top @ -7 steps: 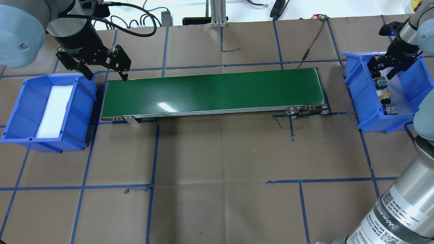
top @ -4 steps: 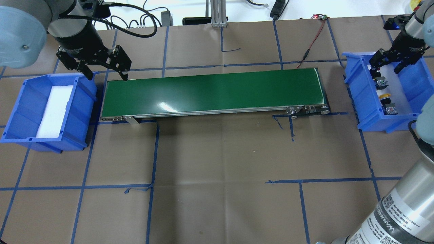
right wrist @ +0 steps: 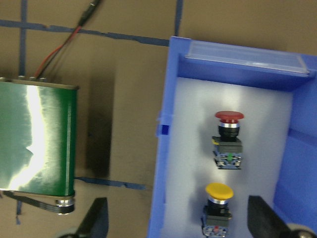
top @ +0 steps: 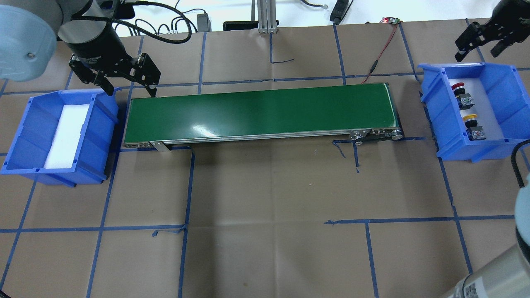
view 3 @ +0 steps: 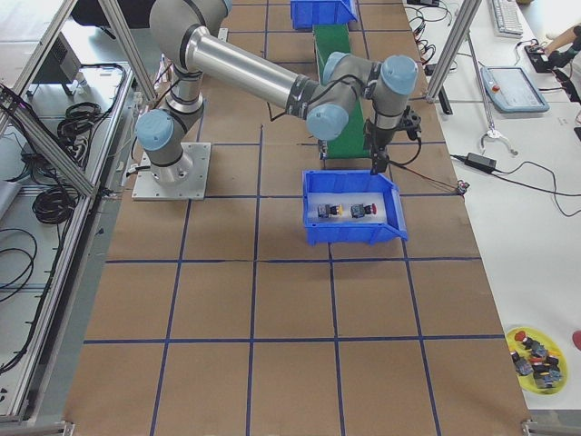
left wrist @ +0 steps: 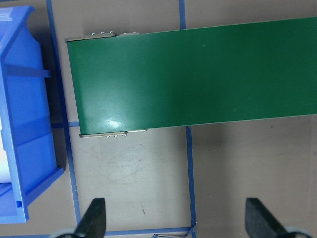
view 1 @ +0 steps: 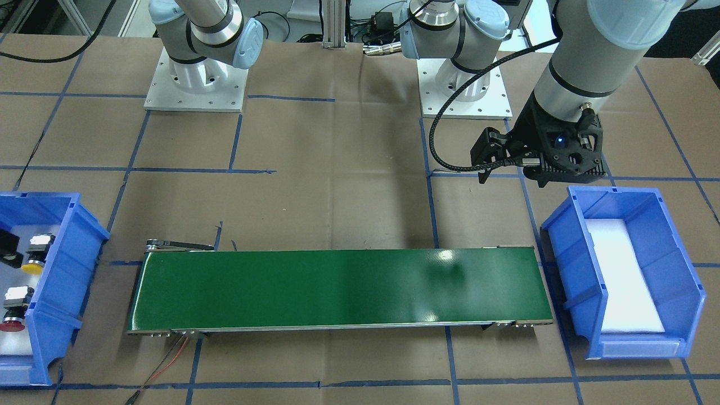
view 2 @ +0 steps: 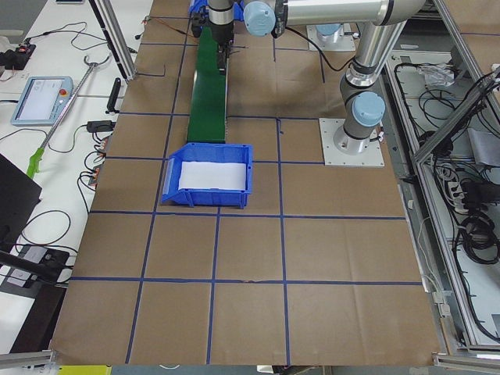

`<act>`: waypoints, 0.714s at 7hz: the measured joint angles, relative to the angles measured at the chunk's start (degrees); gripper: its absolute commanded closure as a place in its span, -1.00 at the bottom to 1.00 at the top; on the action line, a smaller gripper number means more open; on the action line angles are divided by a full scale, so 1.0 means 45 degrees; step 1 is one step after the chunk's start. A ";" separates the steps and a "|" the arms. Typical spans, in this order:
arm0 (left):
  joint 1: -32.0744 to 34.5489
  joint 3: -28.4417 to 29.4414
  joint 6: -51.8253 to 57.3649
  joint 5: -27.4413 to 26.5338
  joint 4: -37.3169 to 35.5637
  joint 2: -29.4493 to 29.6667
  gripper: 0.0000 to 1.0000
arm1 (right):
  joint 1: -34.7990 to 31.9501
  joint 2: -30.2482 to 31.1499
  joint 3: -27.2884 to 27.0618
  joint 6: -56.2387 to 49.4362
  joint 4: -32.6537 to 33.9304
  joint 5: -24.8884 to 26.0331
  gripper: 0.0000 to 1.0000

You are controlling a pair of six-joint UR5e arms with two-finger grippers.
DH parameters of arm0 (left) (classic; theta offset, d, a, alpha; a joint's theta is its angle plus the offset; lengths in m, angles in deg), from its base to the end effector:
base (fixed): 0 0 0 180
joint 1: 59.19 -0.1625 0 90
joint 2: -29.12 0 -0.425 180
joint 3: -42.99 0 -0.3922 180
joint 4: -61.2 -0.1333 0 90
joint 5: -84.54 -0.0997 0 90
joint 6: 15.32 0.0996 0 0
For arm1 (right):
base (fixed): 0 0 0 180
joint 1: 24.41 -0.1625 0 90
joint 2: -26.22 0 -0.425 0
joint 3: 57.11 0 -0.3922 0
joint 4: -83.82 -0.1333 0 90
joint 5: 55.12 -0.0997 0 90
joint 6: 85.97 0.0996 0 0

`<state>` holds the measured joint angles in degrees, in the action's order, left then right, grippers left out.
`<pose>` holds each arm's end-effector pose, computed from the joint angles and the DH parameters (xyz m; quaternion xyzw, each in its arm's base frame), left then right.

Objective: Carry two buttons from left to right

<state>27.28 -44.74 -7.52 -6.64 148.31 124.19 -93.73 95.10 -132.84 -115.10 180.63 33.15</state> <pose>-0.0984 -0.5362 0.4673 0.0372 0.9993 0.0002 0.0103 -0.0993 -0.6489 0.4125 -0.0737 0.9972 -0.0060 0.0138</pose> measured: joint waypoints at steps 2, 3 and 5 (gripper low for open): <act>0.0024 0.0111 0.0132 0.0025 -0.0015 0.0060 -0.99 | -0.1405 0.0841 -0.0065 0.2879 -0.0805 -0.0032 -0.99; 0.0034 0.0165 0.0373 0.0062 -0.0025 0.0081 -0.99 | -0.2246 0.1350 -0.0143 0.4088 -0.1056 -0.0023 -0.99; 0.0061 0.0192 0.0682 0.0150 -0.0084 0.0091 -0.99 | -0.3749 0.2653 -0.0826 0.6379 -0.1984 -0.0018 -0.99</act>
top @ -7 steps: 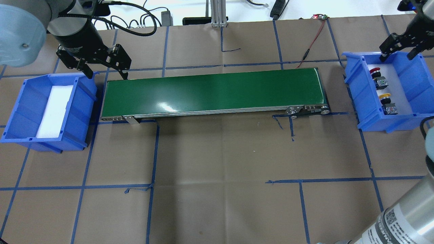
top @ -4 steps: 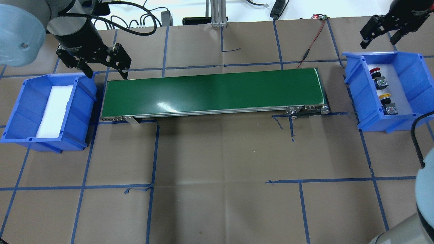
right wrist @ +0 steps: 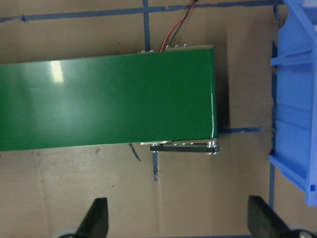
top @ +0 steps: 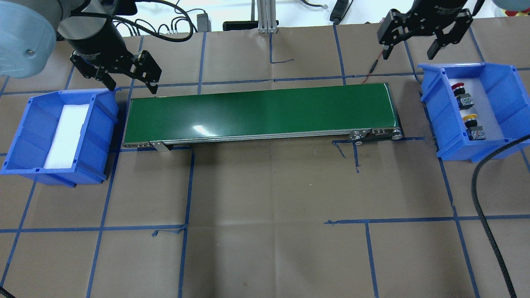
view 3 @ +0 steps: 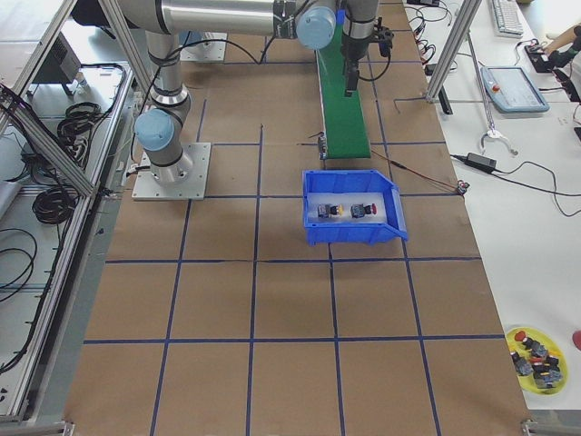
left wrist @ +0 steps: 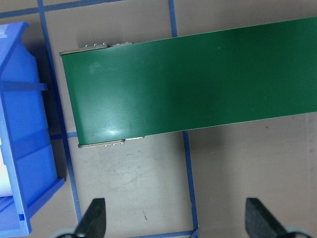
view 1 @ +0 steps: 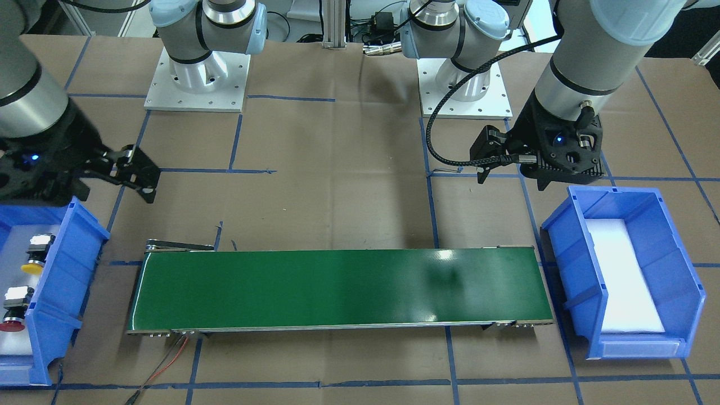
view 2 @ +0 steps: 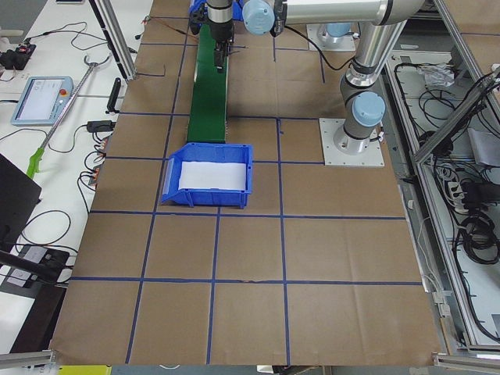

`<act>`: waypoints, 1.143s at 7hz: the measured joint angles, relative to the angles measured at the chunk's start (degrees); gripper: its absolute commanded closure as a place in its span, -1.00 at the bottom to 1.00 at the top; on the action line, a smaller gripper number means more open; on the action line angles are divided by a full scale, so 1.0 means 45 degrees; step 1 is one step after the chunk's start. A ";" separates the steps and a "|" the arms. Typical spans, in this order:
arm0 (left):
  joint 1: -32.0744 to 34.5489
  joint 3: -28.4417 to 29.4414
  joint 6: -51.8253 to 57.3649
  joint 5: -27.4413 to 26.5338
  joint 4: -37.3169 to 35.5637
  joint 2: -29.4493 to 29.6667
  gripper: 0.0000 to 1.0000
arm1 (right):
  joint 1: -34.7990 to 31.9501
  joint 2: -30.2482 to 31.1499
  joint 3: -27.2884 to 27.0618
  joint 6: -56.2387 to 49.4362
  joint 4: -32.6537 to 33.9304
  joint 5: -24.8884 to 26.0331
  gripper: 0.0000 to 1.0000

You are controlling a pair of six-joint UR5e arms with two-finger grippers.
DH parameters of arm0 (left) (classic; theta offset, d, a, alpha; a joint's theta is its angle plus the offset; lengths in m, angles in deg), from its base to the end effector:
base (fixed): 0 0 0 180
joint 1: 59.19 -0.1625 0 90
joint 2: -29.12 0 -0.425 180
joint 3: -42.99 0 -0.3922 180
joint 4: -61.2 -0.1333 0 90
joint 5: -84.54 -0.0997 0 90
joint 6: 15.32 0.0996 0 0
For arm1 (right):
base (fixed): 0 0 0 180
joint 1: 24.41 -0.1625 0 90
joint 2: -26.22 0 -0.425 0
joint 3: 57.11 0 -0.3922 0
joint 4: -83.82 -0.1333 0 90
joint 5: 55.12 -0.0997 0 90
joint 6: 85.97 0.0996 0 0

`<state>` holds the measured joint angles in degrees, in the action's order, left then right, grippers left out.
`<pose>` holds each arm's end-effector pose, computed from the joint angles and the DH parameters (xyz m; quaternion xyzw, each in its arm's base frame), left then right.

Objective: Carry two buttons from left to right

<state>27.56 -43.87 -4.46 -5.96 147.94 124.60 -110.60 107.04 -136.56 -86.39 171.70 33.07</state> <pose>-0.1020 -0.5404 0.4716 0.0663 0.9978 -0.0074 0.0053 0.0990 -0.5661 0.4906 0.0297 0.9994 0.0060 0.0160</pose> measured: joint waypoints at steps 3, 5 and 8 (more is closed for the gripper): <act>0.0019 0.0006 0.0028 0.0031 -0.0034 0.0012 -0.99 | -0.0658 0.2130 -0.2657 0.0914 0.0765 -0.0023 -0.99; 0.0020 0.0006 0.0022 0.0019 -0.0036 0.0017 -0.99 | -0.0684 0.2628 -0.3340 0.0921 0.1535 -0.0010 -0.99; 0.0020 0.0006 -0.0005 0.0014 -0.0036 0.0029 -0.99 | -0.0690 0.2671 -0.3446 0.0897 0.1636 -0.0007 -1.00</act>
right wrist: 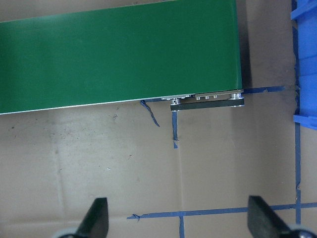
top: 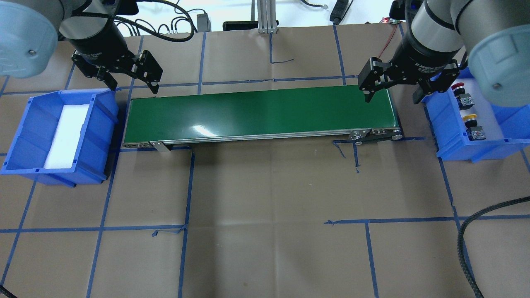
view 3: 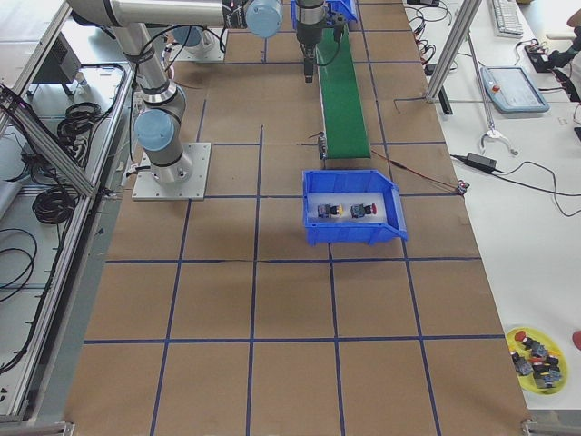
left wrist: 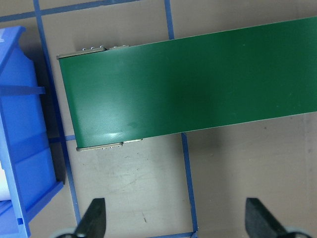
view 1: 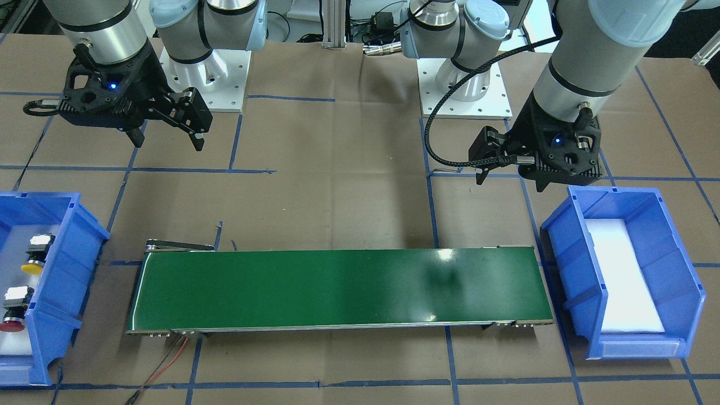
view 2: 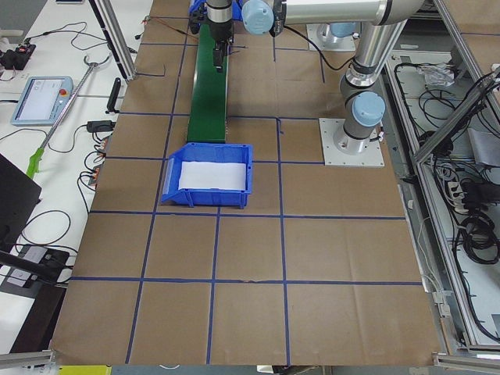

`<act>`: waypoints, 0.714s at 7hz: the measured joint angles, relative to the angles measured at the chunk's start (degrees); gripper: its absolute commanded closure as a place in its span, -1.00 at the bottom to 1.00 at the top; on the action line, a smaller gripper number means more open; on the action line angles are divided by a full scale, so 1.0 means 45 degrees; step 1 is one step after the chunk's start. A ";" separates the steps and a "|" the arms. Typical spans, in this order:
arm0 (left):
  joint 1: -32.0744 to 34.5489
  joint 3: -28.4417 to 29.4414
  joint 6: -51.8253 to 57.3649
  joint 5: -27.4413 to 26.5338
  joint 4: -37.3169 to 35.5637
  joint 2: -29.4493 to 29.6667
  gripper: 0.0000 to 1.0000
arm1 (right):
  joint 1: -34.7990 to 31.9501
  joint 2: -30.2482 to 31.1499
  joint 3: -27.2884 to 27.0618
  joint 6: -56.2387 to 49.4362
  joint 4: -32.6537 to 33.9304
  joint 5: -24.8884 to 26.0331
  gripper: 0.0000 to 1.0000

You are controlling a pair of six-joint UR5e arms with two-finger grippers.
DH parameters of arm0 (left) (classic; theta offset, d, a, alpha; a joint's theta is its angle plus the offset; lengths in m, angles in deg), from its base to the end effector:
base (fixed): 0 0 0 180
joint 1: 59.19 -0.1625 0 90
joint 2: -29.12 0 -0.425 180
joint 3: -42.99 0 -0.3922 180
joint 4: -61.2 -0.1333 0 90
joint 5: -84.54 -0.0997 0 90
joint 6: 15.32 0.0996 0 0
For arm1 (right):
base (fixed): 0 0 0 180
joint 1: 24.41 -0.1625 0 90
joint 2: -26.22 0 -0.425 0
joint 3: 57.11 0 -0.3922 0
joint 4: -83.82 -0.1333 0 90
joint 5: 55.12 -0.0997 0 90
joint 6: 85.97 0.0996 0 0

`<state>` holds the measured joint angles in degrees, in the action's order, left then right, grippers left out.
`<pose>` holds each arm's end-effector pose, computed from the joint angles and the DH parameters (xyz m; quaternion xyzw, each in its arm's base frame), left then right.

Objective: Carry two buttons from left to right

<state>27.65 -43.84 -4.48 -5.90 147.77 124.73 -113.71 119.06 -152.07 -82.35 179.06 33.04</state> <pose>-0.1029 -0.5413 0.4709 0.0669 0.9977 -0.0081 0.0049 0.1307 -0.4775 0.4785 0.0372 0.9988 -0.0268 0.0167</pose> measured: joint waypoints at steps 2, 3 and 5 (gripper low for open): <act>0.0000 0.0000 -0.0007 0.0000 0.0000 -0.0020 -0.99 | 0.0000 -0.0029 0.0043 -0.0015 -0.0068 0.0013 -1.00; 0.0000 0.0000 -0.0018 0.0000 0.0000 -0.0023 -0.99 | -0.0001 -0.0039 0.0070 -0.0019 -0.0134 0.0017 -1.00; 0.0000 0.0015 -0.0061 0.0013 0.0000 -0.0025 -0.99 | -0.0001 -0.0044 0.0077 -0.0022 -0.0217 0.0019 -1.00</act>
